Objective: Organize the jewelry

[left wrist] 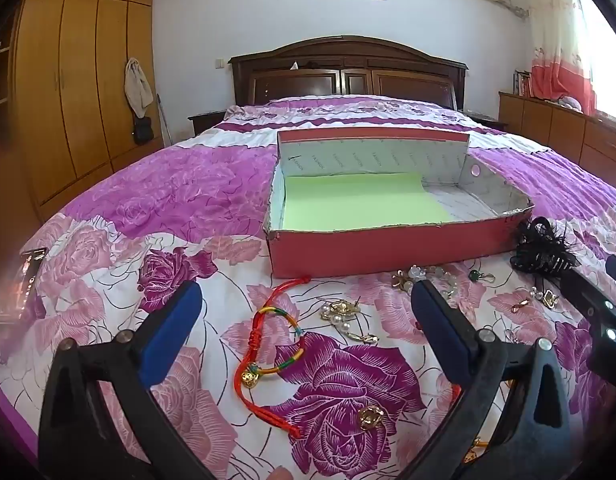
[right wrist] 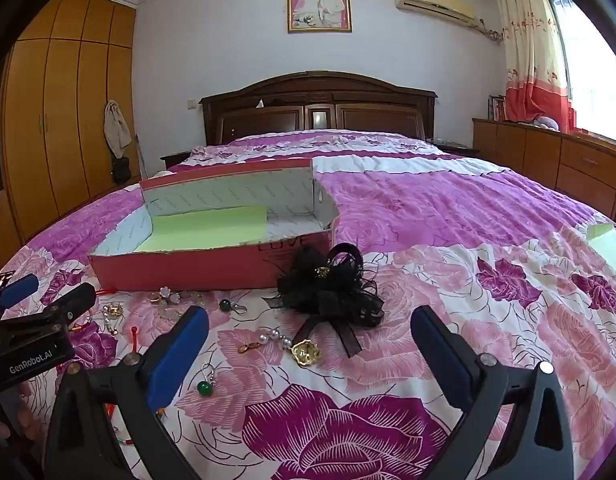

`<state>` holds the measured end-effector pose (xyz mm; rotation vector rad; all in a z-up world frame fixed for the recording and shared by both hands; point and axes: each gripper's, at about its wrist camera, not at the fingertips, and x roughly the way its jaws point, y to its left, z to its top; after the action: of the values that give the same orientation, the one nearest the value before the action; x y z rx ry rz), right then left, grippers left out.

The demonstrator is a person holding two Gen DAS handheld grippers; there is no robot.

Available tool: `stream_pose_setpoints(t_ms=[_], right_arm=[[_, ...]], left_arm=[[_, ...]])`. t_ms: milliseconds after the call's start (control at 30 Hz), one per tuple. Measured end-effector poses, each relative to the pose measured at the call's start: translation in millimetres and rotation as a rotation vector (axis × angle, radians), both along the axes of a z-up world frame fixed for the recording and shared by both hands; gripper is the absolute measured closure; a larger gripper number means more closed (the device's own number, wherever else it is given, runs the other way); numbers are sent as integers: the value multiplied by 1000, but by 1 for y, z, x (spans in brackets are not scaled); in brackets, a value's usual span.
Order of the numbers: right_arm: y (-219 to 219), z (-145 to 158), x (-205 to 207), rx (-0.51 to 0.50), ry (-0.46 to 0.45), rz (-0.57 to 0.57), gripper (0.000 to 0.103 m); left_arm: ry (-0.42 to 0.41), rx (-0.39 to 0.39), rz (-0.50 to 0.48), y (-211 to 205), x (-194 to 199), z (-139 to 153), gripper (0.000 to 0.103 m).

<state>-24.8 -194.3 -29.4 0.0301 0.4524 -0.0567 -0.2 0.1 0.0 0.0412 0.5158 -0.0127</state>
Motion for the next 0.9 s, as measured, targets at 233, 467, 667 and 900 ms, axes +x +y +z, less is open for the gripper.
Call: stream_pose_setpoints(t_ms=[233,467,667,900], right_arm=[[0,0,0,0,-2,0,0],[-1,0,-1,1,-4,0,0],[-1,0,-1,2,-5,0,0],[-1,1,-2,3,-6,0,0]], left_arm=[[6,-5,0,0,0,0,5],[7,-5,0,0,0,0,5],[7,-6,0,0,0,0,5],[6,-6,0,0,0,0,5]])
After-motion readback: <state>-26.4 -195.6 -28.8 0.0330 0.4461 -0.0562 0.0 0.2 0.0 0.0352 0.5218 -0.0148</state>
